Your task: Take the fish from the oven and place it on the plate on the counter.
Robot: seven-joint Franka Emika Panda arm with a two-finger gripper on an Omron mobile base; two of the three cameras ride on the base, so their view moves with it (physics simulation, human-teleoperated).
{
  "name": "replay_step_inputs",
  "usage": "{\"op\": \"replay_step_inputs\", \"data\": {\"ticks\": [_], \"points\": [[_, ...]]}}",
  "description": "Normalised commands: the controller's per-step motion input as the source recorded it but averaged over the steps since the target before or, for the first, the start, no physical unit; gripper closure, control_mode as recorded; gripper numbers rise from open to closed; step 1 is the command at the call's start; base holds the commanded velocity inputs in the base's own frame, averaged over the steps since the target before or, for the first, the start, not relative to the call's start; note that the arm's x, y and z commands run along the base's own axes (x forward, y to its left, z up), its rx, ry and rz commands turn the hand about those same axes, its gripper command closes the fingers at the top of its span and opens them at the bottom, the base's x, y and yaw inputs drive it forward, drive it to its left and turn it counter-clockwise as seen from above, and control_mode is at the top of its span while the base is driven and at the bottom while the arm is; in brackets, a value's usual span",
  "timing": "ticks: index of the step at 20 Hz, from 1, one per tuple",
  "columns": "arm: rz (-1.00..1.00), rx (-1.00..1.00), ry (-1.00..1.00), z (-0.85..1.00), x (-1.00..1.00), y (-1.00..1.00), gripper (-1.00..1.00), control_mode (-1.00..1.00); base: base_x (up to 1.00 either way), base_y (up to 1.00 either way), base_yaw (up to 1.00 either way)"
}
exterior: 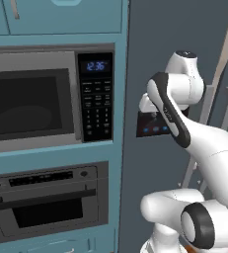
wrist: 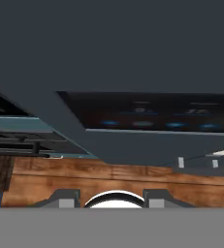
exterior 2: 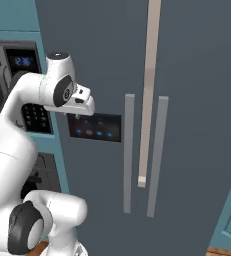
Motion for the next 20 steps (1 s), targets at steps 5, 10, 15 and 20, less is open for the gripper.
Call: {"op": "replay_step_inputs", "data": {"ticks": [5, 10, 15, 20], "points": [[0.0, -0.01, -0.03, 0.0, -0.32, 0.05, -1.0, -1.0, 0.0, 0.0, 0.0], [0.01, -0.03, -0.06, 0.0, -0.63, 0.21, -1.0, -1.0, 0.0, 0.0, 0.0], [0.08, -0.07, -0.16, -0.12, -0.86, 0.2, -1.0, -1.0, 0.0, 0.0, 0.0], [0.14, -0.18, -0.23, -0.35, -0.9, 0.52, -1.0, -1.0, 0.0, 0.0, 0.0]]}}
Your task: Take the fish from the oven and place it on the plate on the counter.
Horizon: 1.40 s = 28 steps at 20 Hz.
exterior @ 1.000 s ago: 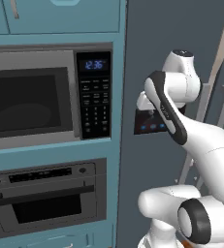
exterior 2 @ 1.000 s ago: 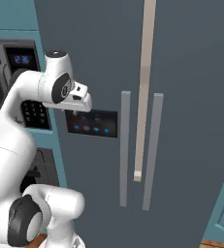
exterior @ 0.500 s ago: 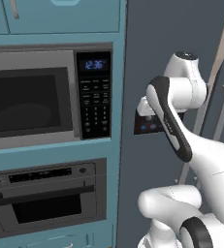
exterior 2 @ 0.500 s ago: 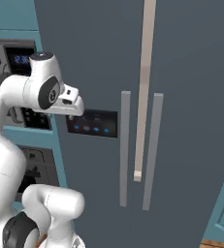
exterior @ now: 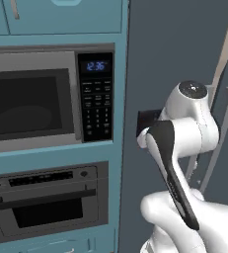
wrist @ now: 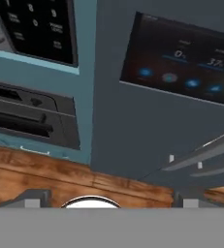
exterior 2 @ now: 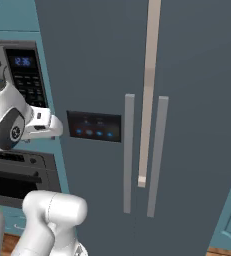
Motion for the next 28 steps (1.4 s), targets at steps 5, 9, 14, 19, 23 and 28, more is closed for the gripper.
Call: {"op": "replay_step_inputs", "data": {"ticks": [5, 9, 14, 19, 23, 28], "points": [[0.16, -0.15, -0.26, -0.19, -0.62, 0.36, -1.0, -1.0, 0.0, 0.0, 0.0], [0.15, -0.02, -0.11, -0.05, -0.41, 0.06, -1.0, -1.0, 0.0, 0.0, 0.0], [0.13, 0.0, -0.03, -0.08, -0.17, 0.01, -1.0, -1.0, 0.0, 0.0, 0.0], [0.13, -0.05, -0.06, -0.2, -0.28, 0.14, -1.0, -1.0, 0.0, 0.0, 0.0], [0.1, -0.14, -0.14, -0.33, -0.33, 0.46, -1.0, -1.0, 0.0, 0.0, 0.0], [0.11, -0.18, -0.24, -0.52, -0.29, 0.29, -1.0, -1.0, 0.0, 0.0, 0.0]]}}
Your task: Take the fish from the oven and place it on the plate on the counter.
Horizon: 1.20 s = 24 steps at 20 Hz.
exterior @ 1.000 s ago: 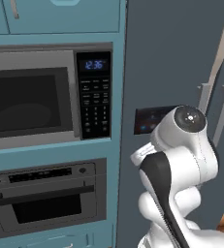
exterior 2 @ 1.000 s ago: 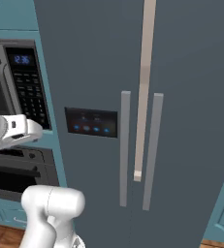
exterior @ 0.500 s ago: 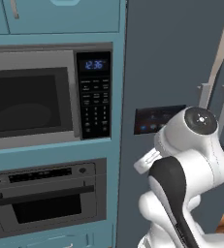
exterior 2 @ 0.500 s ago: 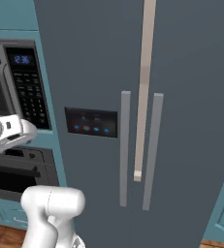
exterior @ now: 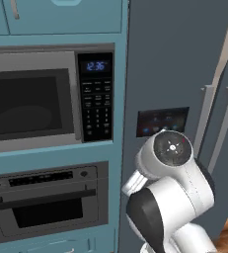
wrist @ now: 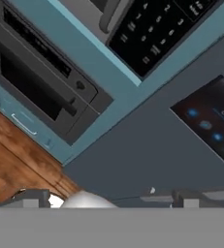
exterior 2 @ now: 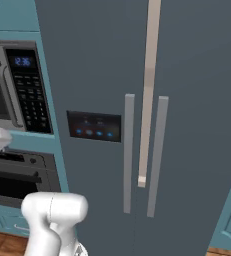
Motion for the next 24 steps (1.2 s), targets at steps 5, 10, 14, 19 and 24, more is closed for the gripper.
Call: {"op": "replay_step_inputs", "data": {"ticks": [5, 10, 14, 19, 24], "points": [[0.08, -0.27, -0.38, -0.97, 0.01, 0.0, -1.0, -1.0, 0.0, 0.0, 0.0], [0.05, -0.34, -0.4, -0.98, 0.07, 0.25, -1.0, -1.0, 0.0, 0.0, 0.0], [0.06, -0.32, -0.36, -1.0, 0.09, 0.18, -1.0, -1.0, 0.0, 0.0, 0.0], [0.09, -0.25, -0.3, -1.0, 0.06, 0.02, -1.0, -1.0, 0.0, 0.0, 0.0], [0.07, -0.15, -0.17, -0.73, 0.07, 0.05, -1.0, -1.0, 0.0, 0.0, 0.0]]}}
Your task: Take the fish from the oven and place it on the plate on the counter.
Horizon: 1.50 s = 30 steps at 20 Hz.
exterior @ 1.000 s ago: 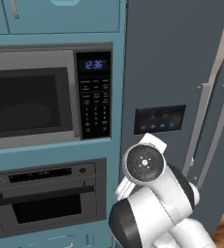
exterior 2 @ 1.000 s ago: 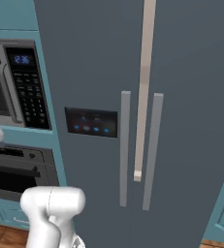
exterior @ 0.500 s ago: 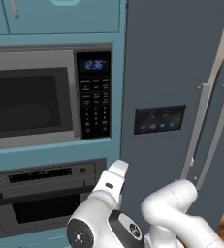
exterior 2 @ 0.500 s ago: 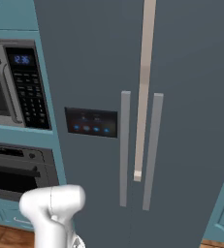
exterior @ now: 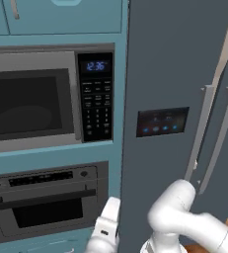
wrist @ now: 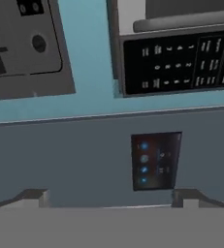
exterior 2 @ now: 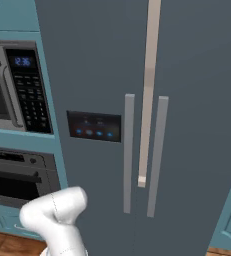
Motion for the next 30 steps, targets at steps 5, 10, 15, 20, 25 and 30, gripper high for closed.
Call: {"op": "replay_step_inputs", "data": {"ticks": [5, 10, 15, 20, 25, 30], "points": [[0.07, -0.1, 0.0, -0.23, 0.11, 0.47, -1.0, -1.0, 0.0, 0.0, 0.0], [0.14, -0.09, 0.14, -0.08, 0.36, 0.6, -1.0, -1.0, 0.0, 0.0, 0.0], [0.04, 0.0, 0.07, -0.27, 0.1, 0.5, -1.0, -1.0, 0.0, 0.0, 0.0], [0.0, -0.04, -0.01, -0.31, 0.09, 0.79, -1.0, -1.0, 0.0, 0.0, 0.0], [0.0, -0.01, 0.0, -0.27, 0.38, 0.56, -1.0, -1.0, 0.0, 0.0, 0.0], [0.0, 0.01, 0.0, -0.37, 0.46, 0.34, -1.0, -1.0, 0.0, 0.0, 0.0]]}}
